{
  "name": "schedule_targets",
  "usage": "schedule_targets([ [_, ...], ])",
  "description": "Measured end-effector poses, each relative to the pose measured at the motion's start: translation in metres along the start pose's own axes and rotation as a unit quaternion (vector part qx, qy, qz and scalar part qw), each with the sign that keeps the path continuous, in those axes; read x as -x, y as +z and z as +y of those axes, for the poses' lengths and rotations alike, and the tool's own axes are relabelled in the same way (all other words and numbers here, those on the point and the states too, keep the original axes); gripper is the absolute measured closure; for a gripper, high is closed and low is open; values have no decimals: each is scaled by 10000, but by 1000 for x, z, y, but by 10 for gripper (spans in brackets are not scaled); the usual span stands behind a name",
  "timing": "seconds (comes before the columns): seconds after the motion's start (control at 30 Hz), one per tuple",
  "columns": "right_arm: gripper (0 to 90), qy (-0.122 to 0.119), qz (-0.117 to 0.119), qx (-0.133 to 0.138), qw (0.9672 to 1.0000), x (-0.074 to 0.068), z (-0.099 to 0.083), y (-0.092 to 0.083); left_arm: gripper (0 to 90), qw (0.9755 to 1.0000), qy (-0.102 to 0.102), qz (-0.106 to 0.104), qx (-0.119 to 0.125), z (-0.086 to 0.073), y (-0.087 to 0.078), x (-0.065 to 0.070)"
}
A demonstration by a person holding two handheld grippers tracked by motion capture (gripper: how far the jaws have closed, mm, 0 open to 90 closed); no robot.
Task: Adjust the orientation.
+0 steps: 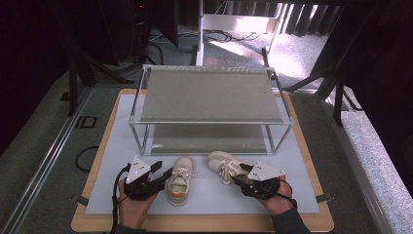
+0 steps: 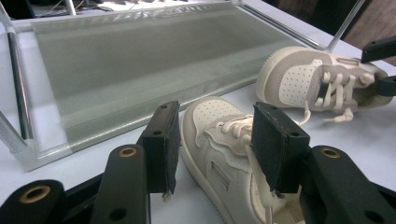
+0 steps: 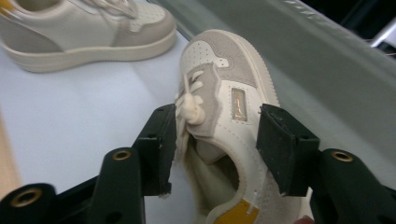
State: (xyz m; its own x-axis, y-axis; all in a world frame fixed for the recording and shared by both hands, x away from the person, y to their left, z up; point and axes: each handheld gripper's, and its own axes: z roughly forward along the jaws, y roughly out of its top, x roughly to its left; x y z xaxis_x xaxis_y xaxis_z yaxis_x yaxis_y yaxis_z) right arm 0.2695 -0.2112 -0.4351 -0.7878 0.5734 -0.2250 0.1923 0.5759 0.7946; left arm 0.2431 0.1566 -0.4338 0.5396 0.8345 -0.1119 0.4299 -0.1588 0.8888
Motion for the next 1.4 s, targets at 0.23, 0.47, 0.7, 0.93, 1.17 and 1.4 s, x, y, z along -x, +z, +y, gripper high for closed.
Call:
schedule_targets([
  [0.23, 469, -116, -326, -132, 9993, 4, 6, 7, 519, 10000, -7, -22, 13, 0, 0, 0],
  [0.47, 581, -325, -777, -300, 9960, 11, 9, 16, 519, 10000, -26, -50, 16, -1, 1, 0],
  [0.7, 622, -86, -743, -392, 9964, 20, 12, 20, 519, 10000, -42, -67, 28, -1, 1, 0],
  [0.93, 757, 428, -388, -326, 9978, 25, 8, 19, 519, 9999, -54, -103, 44, -1, 2, 1],
  [1.17, 765, 495, -245, -300, 9980, 20, 14, 16, 514, 9999, -6, -124, 25, 0, 2, 3],
  [1.4, 763, 705, -181, -315, 9969, 26, 9, 15, 472, 9998, 103, -192, 50, 1, 0, 7],
])
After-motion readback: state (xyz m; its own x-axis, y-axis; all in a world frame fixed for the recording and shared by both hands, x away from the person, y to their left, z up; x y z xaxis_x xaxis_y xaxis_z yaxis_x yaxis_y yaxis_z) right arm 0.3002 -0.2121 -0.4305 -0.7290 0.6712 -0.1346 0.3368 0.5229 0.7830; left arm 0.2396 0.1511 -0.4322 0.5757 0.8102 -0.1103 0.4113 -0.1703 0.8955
